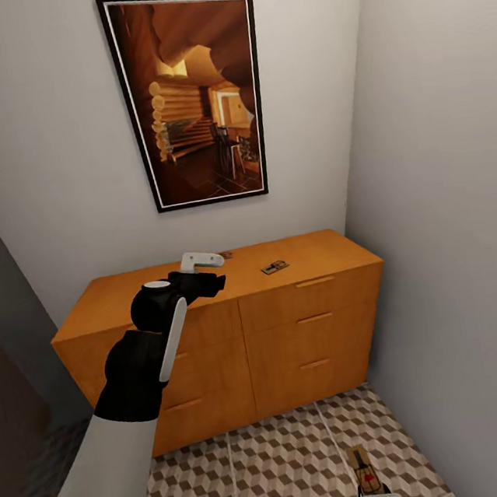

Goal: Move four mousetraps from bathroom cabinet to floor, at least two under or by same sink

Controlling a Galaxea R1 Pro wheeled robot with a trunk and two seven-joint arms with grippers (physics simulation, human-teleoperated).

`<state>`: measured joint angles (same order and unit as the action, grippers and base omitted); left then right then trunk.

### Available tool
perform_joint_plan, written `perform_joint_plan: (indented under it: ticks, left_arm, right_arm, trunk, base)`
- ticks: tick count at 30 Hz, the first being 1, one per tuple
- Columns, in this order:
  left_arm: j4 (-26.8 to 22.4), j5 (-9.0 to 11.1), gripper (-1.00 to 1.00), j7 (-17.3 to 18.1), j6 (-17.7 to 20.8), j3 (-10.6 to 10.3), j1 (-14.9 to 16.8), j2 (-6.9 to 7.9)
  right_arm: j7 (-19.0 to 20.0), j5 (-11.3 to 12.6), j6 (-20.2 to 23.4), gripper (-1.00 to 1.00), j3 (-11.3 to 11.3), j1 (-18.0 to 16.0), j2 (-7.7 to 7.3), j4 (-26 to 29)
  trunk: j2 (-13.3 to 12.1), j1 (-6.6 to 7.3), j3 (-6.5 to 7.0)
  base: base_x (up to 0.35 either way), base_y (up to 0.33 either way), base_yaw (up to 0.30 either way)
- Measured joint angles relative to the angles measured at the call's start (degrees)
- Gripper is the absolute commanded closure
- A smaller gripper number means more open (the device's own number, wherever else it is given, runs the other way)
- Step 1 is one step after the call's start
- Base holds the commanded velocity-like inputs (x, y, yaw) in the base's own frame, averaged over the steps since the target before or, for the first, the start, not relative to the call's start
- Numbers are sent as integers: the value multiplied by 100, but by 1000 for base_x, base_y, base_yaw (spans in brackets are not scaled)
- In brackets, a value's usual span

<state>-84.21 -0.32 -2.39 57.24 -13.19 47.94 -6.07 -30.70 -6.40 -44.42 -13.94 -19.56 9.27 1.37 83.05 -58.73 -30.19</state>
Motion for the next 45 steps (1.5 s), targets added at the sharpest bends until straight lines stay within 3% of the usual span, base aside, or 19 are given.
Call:
perform_joint_plan:
  ticks: [12, 30, 45]
  left_arm:
    - [4, -2, -100, -1, 2, -2, -5, 53]
    - [17, 2, -100, 0, 0, -2, -16, 88]
    - [12, -4, -100, 0, 0, -2, -18, 97]
  right_arm:
    - [-11, -9, -4, 100, 7, 0, 37, 0]
    - [-3, -10, -9, 100, -1, 0, 47, 0]
    - [-4, -12, 12, 100, 5, 0, -17, 0]
  trunk:
    - [0, 0, 1]
    - [0, 0, 81]
    - [0, 0, 82]
  base:
    - [0, 0, -9]
    - [0, 0, -142]
    - [0, 0, -2]
